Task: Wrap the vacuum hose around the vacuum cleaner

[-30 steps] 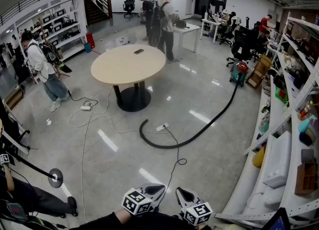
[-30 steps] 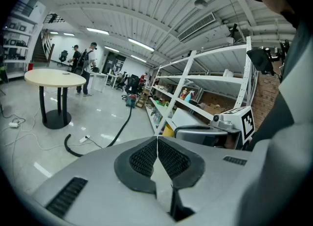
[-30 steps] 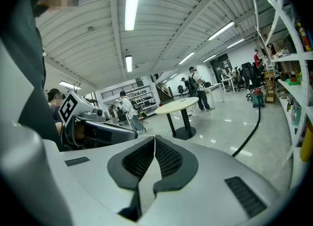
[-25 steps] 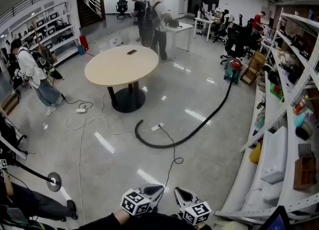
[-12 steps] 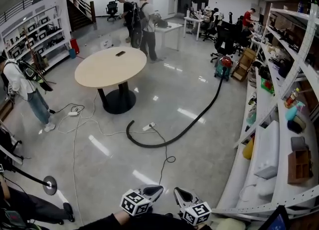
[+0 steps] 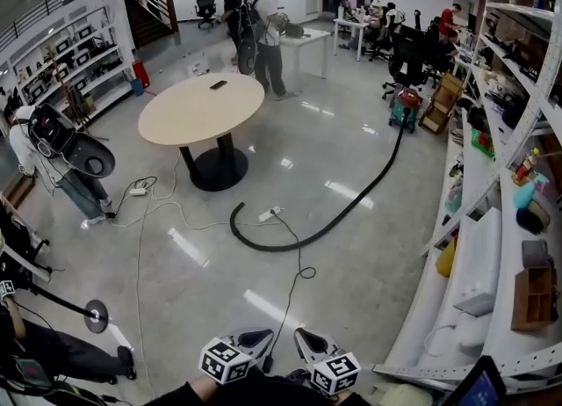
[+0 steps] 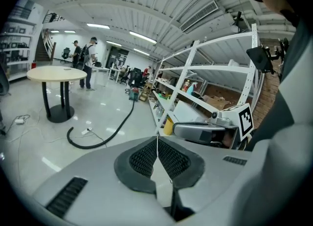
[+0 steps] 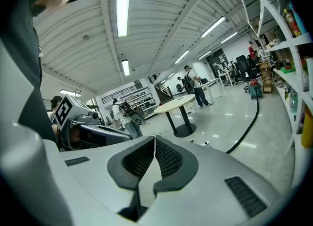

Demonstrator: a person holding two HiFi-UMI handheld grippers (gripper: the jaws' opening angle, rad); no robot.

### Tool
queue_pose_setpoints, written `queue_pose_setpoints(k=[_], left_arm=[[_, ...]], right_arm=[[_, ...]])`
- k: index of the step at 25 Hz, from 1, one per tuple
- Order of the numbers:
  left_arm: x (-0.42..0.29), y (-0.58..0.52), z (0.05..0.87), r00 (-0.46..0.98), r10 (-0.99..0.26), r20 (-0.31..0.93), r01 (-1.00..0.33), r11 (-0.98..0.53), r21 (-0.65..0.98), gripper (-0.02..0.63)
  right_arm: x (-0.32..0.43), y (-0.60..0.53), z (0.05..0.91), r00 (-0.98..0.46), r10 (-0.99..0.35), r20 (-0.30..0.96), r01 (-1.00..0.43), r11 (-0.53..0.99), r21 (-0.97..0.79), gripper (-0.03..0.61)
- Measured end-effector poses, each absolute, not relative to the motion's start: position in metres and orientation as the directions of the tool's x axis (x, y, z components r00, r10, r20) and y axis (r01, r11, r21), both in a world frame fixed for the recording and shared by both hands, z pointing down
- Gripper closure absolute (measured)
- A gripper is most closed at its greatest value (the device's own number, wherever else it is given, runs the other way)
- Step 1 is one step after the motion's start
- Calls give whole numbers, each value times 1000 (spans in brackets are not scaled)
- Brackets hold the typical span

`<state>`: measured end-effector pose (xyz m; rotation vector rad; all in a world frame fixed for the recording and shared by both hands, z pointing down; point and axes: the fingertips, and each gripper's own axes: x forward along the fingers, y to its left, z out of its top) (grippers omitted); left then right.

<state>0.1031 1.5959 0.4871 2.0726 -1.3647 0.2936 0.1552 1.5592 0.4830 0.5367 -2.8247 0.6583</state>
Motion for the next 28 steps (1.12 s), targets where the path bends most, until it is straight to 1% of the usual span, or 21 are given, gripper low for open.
queue_pose_setpoints(k=[4, 9, 12, 17, 20, 25, 28], left_arm=[[81, 1603, 493, 378, -773, 510, -901, -180, 395, 590], [51, 1592, 493, 367, -793, 486, -898, -167, 407, 591], [34, 1575, 490, 395, -798, 455, -880, -188, 435, 591], [-9, 1542, 481, 462, -796, 391, -851, -274, 448, 591], [-38, 1534, 481, 497, -787, 364, -827, -303, 473, 591], [-90, 1543, 498, 546, -753, 367, -786, -309, 535, 591], [-121, 1544, 505, 541, -756, 368, -782, -291, 552, 591]], right_arm=[[131, 1562, 489, -934, -233, 272, -328, 859, -392, 560], [101, 1546, 490, -926, -222, 306, -330, 869, -369, 560], [83, 1532, 486, -912, -238, 335, -352, 873, -338, 560], [43, 1503, 480, -868, -318, 381, -434, 859, -273, 560], [14, 1499, 478, -849, -340, 405, -460, 852, -249, 560], [-37, 1500, 482, -818, -346, 460, -490, 837, -242, 560], [-64, 1497, 485, -807, -333, 487, -490, 839, -237, 560]])
